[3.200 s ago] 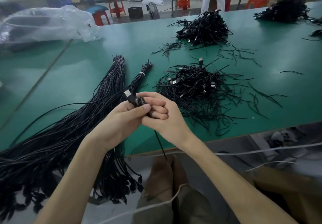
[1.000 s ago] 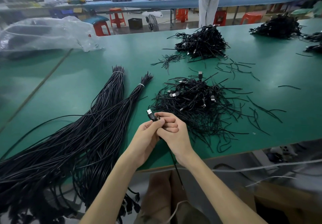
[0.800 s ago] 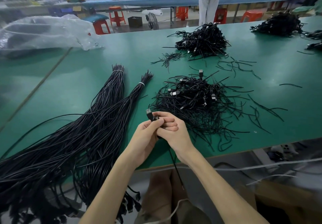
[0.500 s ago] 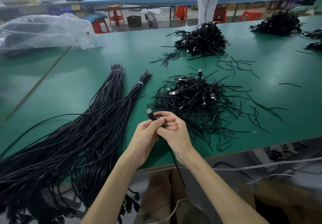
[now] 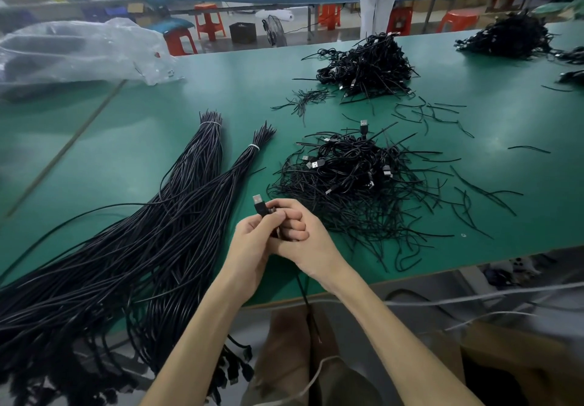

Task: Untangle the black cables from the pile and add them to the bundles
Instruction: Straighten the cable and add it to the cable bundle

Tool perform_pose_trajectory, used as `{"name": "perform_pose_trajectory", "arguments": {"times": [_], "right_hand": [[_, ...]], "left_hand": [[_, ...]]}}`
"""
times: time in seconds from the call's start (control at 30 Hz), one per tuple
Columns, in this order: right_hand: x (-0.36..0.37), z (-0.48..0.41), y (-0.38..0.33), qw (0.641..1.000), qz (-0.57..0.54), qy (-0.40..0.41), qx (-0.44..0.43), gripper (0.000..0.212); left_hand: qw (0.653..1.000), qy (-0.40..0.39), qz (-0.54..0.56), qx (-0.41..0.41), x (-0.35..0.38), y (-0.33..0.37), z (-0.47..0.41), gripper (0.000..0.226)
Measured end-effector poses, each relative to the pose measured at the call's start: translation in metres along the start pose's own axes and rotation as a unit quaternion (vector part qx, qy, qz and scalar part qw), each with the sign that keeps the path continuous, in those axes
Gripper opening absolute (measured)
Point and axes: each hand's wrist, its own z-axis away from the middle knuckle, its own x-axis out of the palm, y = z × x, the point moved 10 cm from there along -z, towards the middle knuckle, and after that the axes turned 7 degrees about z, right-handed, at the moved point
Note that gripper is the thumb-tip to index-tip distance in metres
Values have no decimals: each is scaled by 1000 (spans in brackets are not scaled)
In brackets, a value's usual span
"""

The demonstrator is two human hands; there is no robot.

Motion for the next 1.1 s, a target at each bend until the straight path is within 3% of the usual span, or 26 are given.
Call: {"name": "perform_pose_trajectory", "arguments": {"times": [0.1, 0.27, 0.63, 1.1], "right_hand": [[4, 1, -1, 999, 34, -6, -14, 64], [-6, 3, 1, 1000, -4, 10, -6, 66], [-7, 4, 0, 995, -102, 6, 11, 63], [-15, 2, 0, 989, -140, 45, -3, 59]], "left_hand": [[999, 24, 3, 32, -7, 9, 0, 28], [999, -23, -3, 25, 1, 5, -1, 29], [998, -68, 0, 3, 7, -3, -1, 31], [994, -83, -34, 54, 16, 6, 1, 30]]}}
